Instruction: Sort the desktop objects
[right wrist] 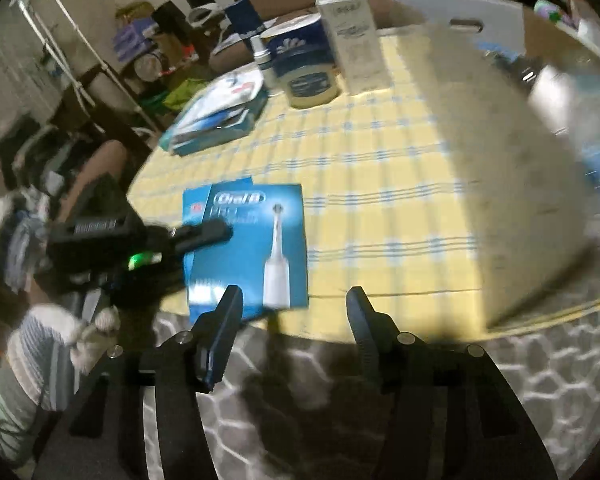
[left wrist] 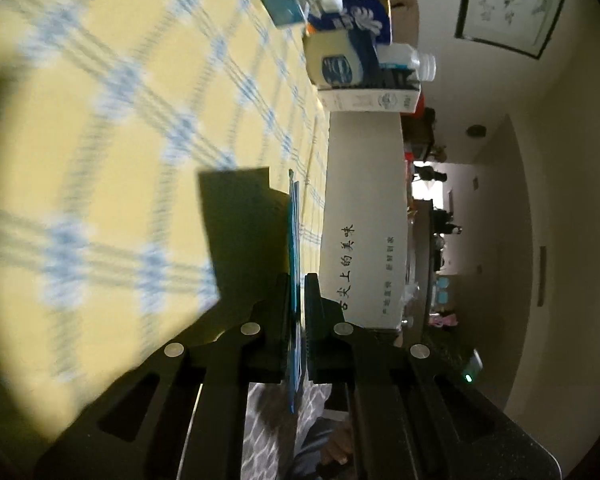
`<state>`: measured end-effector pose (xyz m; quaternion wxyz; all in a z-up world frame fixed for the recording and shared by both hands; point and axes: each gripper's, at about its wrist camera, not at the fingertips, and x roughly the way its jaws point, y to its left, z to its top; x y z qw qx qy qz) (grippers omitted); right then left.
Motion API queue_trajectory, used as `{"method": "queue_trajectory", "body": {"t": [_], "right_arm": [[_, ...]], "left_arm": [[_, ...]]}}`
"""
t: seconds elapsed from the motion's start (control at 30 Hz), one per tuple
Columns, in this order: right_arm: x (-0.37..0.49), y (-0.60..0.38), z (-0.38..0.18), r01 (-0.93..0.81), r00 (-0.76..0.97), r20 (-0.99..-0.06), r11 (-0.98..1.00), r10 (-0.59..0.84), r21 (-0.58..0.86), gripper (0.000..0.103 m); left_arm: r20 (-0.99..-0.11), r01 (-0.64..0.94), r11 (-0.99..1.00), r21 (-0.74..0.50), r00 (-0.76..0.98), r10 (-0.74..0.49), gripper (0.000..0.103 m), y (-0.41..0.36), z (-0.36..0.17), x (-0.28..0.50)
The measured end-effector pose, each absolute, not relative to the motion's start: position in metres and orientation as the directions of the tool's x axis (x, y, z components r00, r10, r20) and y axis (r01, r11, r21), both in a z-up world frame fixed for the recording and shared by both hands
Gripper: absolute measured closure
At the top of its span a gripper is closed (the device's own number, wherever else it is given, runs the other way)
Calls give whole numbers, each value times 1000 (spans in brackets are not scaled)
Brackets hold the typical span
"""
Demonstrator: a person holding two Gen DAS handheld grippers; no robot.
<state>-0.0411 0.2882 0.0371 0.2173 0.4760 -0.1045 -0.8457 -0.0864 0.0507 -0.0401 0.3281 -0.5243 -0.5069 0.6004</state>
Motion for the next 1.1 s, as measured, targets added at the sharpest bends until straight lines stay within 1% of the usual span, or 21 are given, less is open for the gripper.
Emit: {"method": "queue_trajectory", "body": {"t": [0.13,0.23,0.33,0.4,0.43,0.47,0.53,0.6,0.67,0.77,0.83,0.9,0.93,0.97,1.0,1.03,1.1], "right_arm": [[-58,269,23,286,-399,-749,-848,-529,446,47],[-69,262,18,296,-386,-748,-841,-540,454,46],[-75,268,15,277,-345,-712,-791,-612,546,46],[-77,271,13,274,-316,-692,-761,-649,588,55],[-78,273,11,267,-300,-681,-744,-668,612,64],[-78,275,9,258,-289,-674,-733,-680,629,67],[-79,278,5,253,-261,-649,-700,-714,668,67],[-80,278,5,259,-261,-662,-711,-703,654,71],[-83,279,6,251,-273,-663,-717,-697,651,72],[-84,274,6,265,-260,-645,-695,-719,668,66],[-81,274,10,280,-267,-620,-675,-738,683,62],[-81,278,12,278,-274,-599,-659,-752,699,61],[-80,281,15,280,-291,-604,-670,-742,688,56],[-79,283,18,286,-302,-608,-678,-734,677,44],[-79,285,21,294,-309,-608,-681,-731,670,40],[-79,288,23,302,-307,-589,-663,-748,685,36],[-81,292,26,297,-293,-536,-608,-792,736,36]], "left_arm": [[-305,135,-280,-950,-237,922,99,20,-48,-70],[-292,132,-266,-955,-244,925,99,9,-51,-67],[-283,113,-263,-958,-235,930,99,14,-51,-69],[-265,106,-247,-963,-228,937,99,17,-51,-70],[-263,103,-246,-964,-225,938,99,18,-51,-71],[-265,99,-249,-964,-224,938,99,19,-50,-71],[-277,82,-265,-961,-216,936,98,22,-49,-72],[-302,59,-297,-953,-208,930,98,27,-46,-73],[-325,26,-326,-945,-192,926,98,34,-43,-73],[-269,16,-270,-963,-177,947,94,42,-44,-70],[-215,21,-215,-976,-187,959,94,40,-45,-68],[-145,37,-141,-989,-196,970,94,38,-47,-65],[-128,34,-123,-992,-194,973,94,38,-46,-64],[-107,26,-104,-994,-195,975,94,37,-43,-63],[-83,12,-82,-997,-195,977,94,37,-38,-62],[-66,5,-66,-998,-193,979,94,37,-35,-62],[-21,-1,-21,-1000,-190,982,94,38,-30,-62]]}}
